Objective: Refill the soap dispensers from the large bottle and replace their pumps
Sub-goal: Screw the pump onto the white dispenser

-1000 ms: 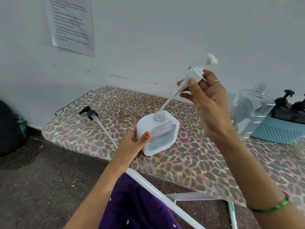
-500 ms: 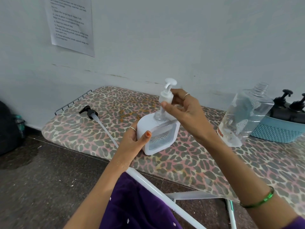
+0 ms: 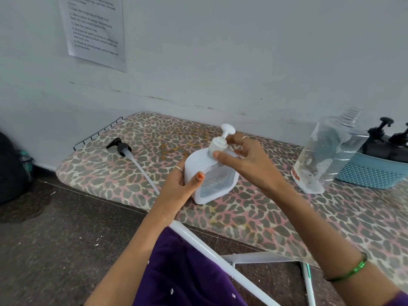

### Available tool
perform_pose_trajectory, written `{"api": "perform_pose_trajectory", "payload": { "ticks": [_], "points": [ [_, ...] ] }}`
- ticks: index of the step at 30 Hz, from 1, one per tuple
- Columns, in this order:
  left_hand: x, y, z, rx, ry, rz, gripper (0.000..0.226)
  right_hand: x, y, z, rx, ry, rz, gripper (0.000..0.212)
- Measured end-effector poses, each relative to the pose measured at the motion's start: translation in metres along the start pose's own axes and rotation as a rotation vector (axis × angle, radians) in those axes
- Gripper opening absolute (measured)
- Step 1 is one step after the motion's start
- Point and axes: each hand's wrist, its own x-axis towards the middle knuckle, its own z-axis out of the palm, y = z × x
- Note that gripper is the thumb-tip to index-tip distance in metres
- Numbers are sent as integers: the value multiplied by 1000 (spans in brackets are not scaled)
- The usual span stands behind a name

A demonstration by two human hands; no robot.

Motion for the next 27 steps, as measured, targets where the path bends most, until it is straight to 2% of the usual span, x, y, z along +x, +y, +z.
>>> {"api": "perform_pose_trajectory", "payload": {
  "ticks": [4, 10, 13, 16, 20, 24, 27],
  "points": [
    [0, 1, 1, -7, 3, 15, 77, 1, 2, 0, 1, -3, -6, 32],
    [1, 1, 1, -1, 9, 10, 79, 8, 3, 0, -121, -2, 2, 46],
    [0, 2, 1, 3, 7, 11, 81, 9, 3, 2, -128, 20, 43, 39],
    [-1, 1, 1, 16, 21, 1, 76, 8, 2, 4, -164, 42, 56, 42],
    [0, 0, 1, 15, 13, 2, 59, 0, 1, 1, -55, 11, 37, 47],
    [1, -1, 0, 19, 22, -12, 72, -5, 3, -4, 144, -47, -23, 44],
    [0, 0, 1, 41, 25, -21, 71, -3, 5, -3, 174, -38, -12, 38]
  ]
}}
